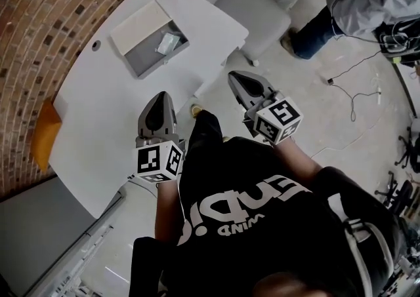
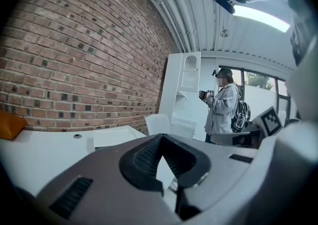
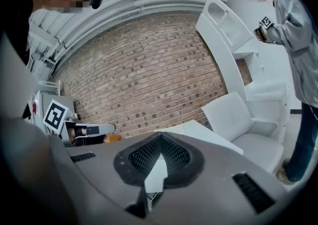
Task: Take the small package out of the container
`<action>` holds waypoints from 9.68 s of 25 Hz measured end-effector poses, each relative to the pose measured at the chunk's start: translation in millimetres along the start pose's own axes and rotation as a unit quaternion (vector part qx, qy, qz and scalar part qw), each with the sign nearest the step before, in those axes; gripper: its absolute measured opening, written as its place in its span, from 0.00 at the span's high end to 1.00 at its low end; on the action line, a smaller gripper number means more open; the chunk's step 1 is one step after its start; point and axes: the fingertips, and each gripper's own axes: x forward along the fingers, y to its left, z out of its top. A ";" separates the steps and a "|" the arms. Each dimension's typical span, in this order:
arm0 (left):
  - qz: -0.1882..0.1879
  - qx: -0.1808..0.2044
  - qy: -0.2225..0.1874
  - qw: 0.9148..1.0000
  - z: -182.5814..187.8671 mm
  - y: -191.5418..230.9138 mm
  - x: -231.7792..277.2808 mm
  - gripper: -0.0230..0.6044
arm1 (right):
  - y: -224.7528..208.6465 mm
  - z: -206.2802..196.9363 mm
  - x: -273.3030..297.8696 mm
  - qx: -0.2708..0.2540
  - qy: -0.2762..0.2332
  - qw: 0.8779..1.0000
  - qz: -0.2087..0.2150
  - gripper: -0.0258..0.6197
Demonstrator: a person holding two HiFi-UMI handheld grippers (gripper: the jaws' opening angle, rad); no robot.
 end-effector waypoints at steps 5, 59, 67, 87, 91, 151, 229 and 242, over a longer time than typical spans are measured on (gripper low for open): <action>0.004 -0.003 0.003 1.000 8.5 20.3 28.4 0.95 | -12.4 3.7 31.1 -0.001 0.012 1.000 0.009 0.96; 0.025 0.011 -0.002 1.000 71.6 104.3 165.9 0.75 | -84.2 85.4 196.0 -0.041 0.022 0.998 0.045 0.96; 0.033 0.007 -0.004 0.999 73.2 106.7 174.4 0.66 | -84.5 86.9 201.6 -0.040 0.026 0.997 0.057 0.96; 0.003 0.006 0.073 0.997 22.2 112.2 199.5 0.62 | -92.5 81.3 206.8 -0.031 0.028 0.998 0.049 0.96; 0.003 0.009 0.097 0.995 2.9 118.0 204.9 0.62 | -93.0 80.2 206.8 -0.030 0.029 0.998 0.047 0.96; -0.058 0.049 0.374 0.924 -171.1 153.8 265.8 0.62 | -105.8 75.7 202.9 -0.015 0.038 0.999 0.024 0.96; -0.037 0.051 0.379 0.923 -155.9 143.3 247.8 0.92 | -105.6 73.1 196.3 -0.014 0.039 0.999 0.020 0.96; -0.034 0.030 0.331 0.943 -122.6 135.2 238.5 0.92 | -102.4 72.6 194.6 -0.017 0.041 0.999 0.021 0.96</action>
